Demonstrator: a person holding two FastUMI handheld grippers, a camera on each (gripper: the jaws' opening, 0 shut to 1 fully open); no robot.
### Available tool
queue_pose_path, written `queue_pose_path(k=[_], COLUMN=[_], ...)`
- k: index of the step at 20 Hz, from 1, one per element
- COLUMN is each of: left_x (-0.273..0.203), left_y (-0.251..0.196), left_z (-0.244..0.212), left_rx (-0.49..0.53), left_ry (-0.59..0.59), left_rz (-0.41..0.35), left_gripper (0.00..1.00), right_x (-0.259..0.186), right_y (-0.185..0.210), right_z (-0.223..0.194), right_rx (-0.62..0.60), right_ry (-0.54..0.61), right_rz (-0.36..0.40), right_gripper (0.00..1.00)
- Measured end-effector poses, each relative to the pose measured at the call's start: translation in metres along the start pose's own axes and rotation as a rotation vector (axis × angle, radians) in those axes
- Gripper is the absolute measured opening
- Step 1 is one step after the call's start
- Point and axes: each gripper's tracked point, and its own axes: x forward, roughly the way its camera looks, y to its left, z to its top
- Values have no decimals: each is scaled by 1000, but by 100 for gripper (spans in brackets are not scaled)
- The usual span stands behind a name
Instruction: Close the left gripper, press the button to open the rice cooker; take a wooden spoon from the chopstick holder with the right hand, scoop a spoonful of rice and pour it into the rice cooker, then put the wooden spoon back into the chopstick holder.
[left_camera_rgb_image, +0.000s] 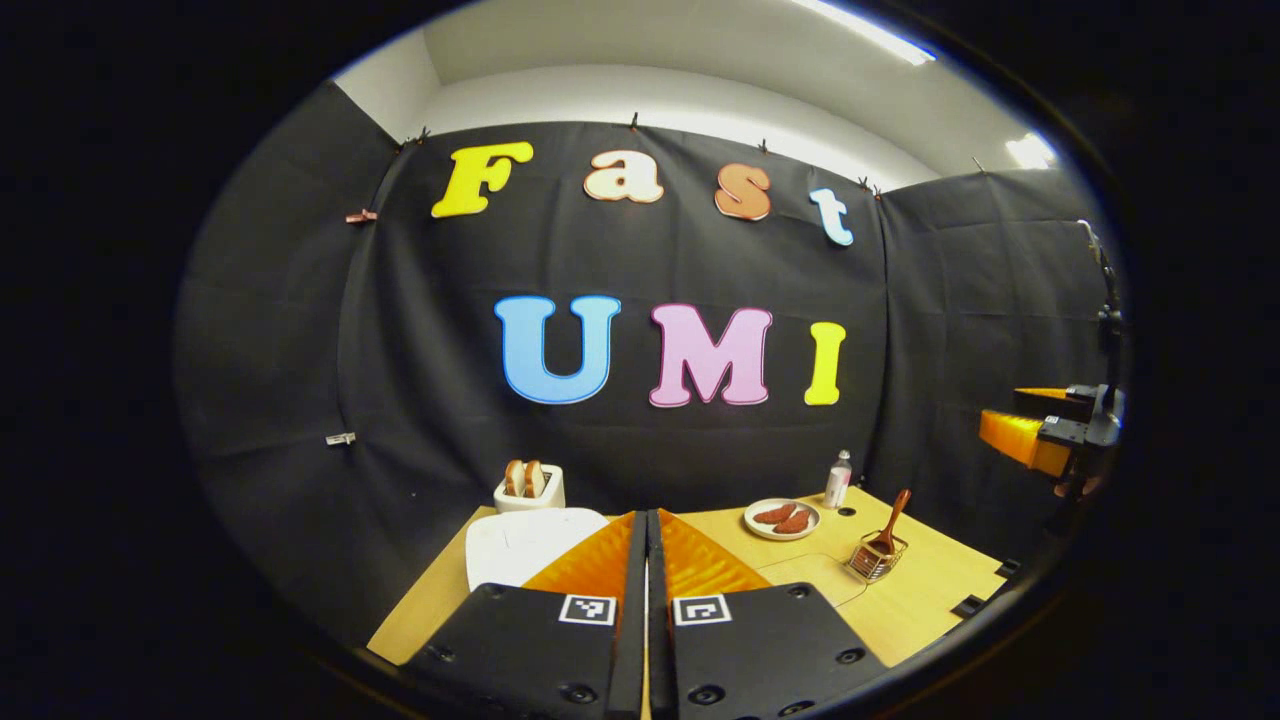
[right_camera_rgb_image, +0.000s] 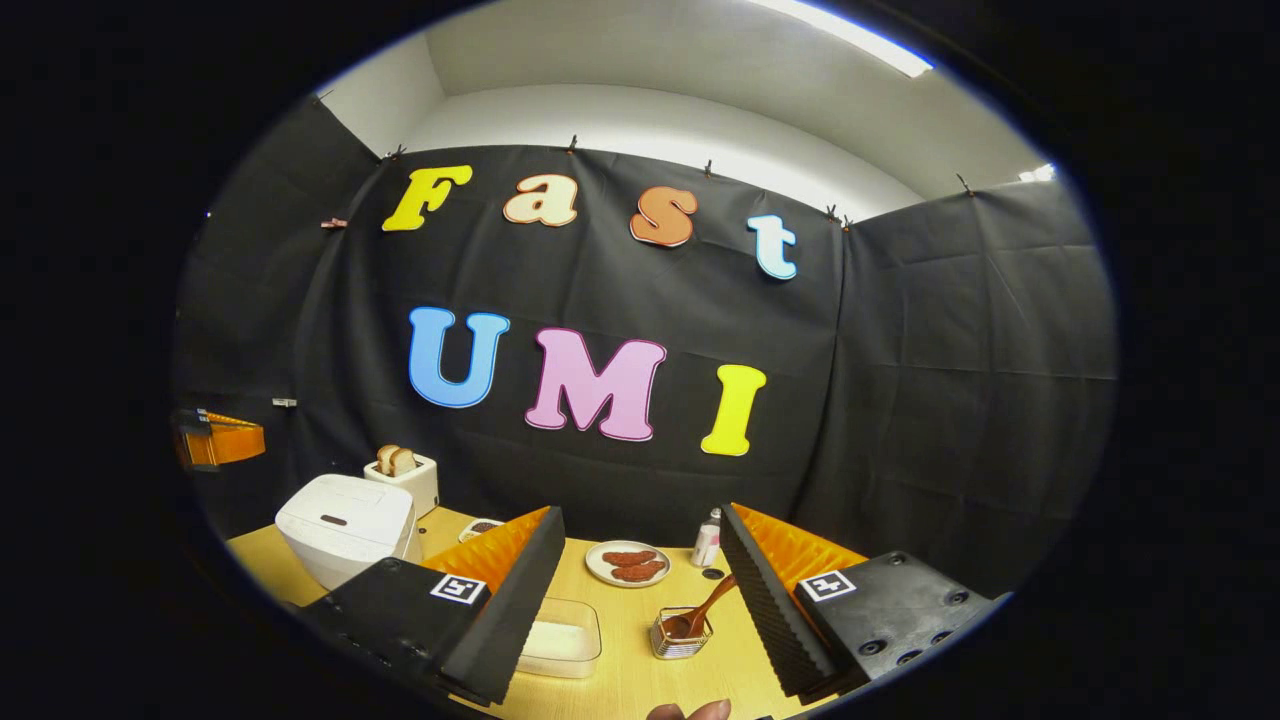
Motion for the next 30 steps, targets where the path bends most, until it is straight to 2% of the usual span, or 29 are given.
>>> queue_pose_path(k=[5,10,12,16,20,29,30], left_x=[43,89,105,134,145,157,156], left_y=[33,49,57,78,85,89,88], left_z=[-28,-78,-97,-125,-156,-172,-174], left_rx=[-5,-145,-185,-170,-190,-138,-132], left_ry=[141,355,424,521,633,637,637], left_rz=[-11,-83,-77,-41,-35,-33,-35], left_gripper=[7,7,7,7,7,10,7], right_x=[-3,-6,-8,-13,-16,-23,-24], right_y=[-18,-37,-46,-59,-67,-67,-67], right_z=[-7,-15,-16,-22,-29,-43,-47], right_rx=[-19,-40,-51,-59,-59,-35,-24], right_ry=[20,42,46,60,72,102,112], right_rz=[-44,-97,-123,-167,-194,-197,-198], right_gripper=[98,98,98,98,98,97,98])
